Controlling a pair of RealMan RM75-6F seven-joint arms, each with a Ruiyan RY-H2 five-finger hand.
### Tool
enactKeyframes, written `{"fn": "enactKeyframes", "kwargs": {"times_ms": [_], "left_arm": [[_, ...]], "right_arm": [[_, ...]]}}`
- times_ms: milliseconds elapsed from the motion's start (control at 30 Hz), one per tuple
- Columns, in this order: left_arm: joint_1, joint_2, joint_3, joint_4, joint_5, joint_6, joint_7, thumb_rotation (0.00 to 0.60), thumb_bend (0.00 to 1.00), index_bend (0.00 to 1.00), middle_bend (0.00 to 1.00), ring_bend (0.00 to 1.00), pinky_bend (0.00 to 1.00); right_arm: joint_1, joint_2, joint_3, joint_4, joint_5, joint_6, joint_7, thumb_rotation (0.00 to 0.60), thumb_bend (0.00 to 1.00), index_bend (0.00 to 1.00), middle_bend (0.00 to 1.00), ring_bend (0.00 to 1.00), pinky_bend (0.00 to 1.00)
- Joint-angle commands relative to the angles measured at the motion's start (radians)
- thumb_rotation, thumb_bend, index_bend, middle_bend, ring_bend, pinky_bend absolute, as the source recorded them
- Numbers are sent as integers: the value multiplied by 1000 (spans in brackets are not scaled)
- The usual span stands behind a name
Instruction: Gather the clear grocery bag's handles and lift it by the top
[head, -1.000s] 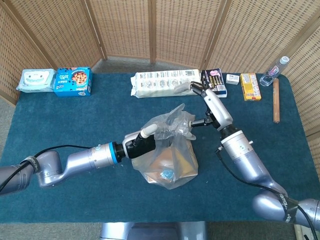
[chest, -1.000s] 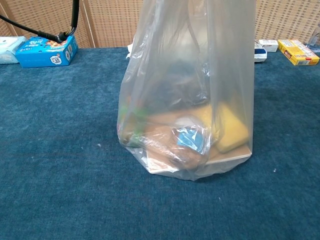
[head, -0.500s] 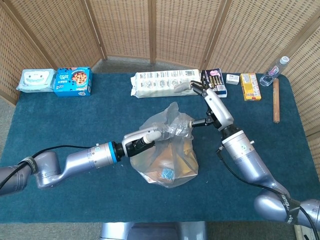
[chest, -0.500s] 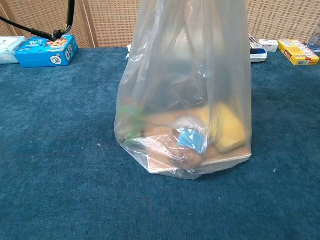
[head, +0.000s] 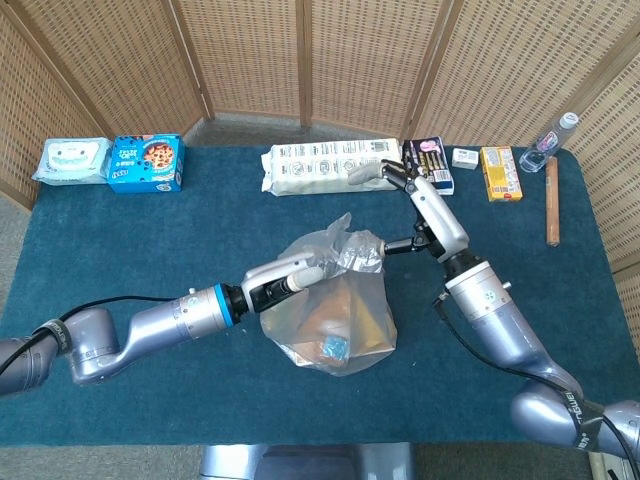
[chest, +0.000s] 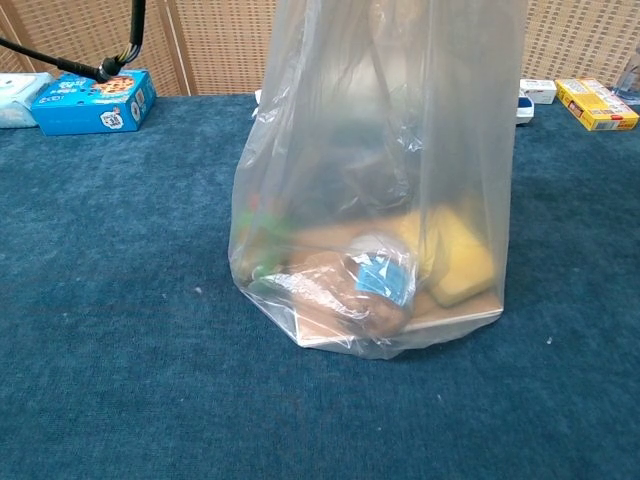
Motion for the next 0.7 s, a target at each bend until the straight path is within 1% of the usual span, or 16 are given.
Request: {"fn": "enactKeyframes", "kwargs": {"times_ms": [33,400,700], "left_arm": [[3,-2,-3,-3,0,-1,-3,0,142,181,155,43,0],[14,-18,-16,-4,-9,-2,0,0,143,181,155,39,0],[-4,-56,-34,21,2,-10,-69,0,143,181,155,39,0]], "right_arm": [[-1,1,0,-1,-3,0,4,600,205,302,252,162,28],[-4,1,-7,-10,-17,4,6,600,205,302,252,162,28],[22,-24,-6,-7,7,10,-18,600,206,302,252,162,28]]}}
